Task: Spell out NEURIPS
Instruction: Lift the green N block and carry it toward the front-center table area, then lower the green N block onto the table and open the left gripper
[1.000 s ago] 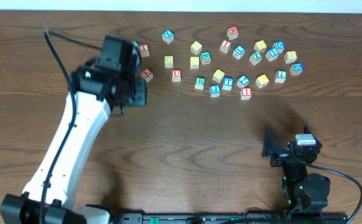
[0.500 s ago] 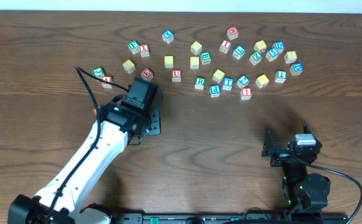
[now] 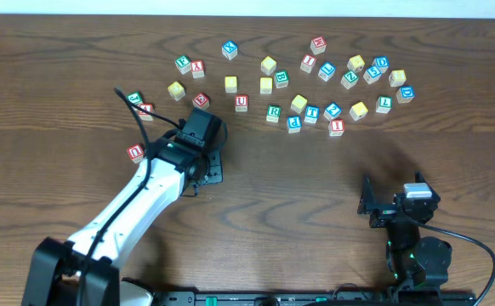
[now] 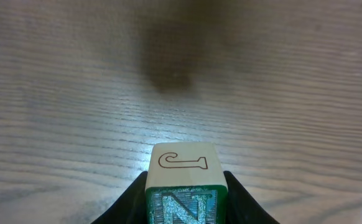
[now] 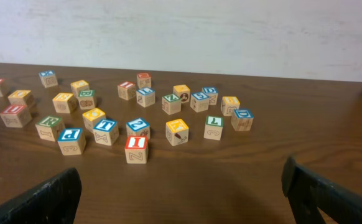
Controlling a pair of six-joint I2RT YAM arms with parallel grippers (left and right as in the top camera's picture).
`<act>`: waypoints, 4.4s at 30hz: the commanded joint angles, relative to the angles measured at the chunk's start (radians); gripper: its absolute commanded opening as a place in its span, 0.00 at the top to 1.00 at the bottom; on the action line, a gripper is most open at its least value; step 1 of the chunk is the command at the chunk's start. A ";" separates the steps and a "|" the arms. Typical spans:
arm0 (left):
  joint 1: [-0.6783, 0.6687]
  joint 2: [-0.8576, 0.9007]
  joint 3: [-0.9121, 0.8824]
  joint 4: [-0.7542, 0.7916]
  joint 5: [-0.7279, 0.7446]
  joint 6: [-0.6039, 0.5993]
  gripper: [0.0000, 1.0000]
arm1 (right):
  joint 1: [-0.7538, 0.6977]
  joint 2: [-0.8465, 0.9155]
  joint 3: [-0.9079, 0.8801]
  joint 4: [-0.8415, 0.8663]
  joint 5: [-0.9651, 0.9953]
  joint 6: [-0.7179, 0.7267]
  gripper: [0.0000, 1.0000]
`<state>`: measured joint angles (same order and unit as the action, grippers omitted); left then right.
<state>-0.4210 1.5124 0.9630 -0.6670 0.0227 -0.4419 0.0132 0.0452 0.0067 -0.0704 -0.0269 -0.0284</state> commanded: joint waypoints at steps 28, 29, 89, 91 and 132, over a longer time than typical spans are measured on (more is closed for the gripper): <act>-0.001 0.050 -0.039 0.089 -0.066 -0.004 0.87 | -0.006 -0.004 -0.001 -0.005 -0.002 0.017 0.01; -0.001 0.050 -0.045 0.096 -0.066 0.001 0.87 | -0.006 -0.003 -0.001 -0.005 -0.002 0.017 0.01; 0.114 0.220 -0.041 0.229 0.068 0.165 0.91 | -0.006 -0.004 -0.001 -0.005 -0.003 0.017 0.01; 0.114 0.220 -0.041 0.229 0.068 0.165 0.87 | -0.006 -0.004 -0.001 -0.005 -0.002 0.017 0.01; 0.101 0.198 0.040 0.137 0.082 0.183 0.47 | -0.006 -0.003 -0.001 -0.005 -0.003 0.017 0.01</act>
<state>-0.3180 1.7245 0.9783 -0.5236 0.1001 -0.2638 0.0132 0.0452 0.0067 -0.0704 -0.0269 -0.0284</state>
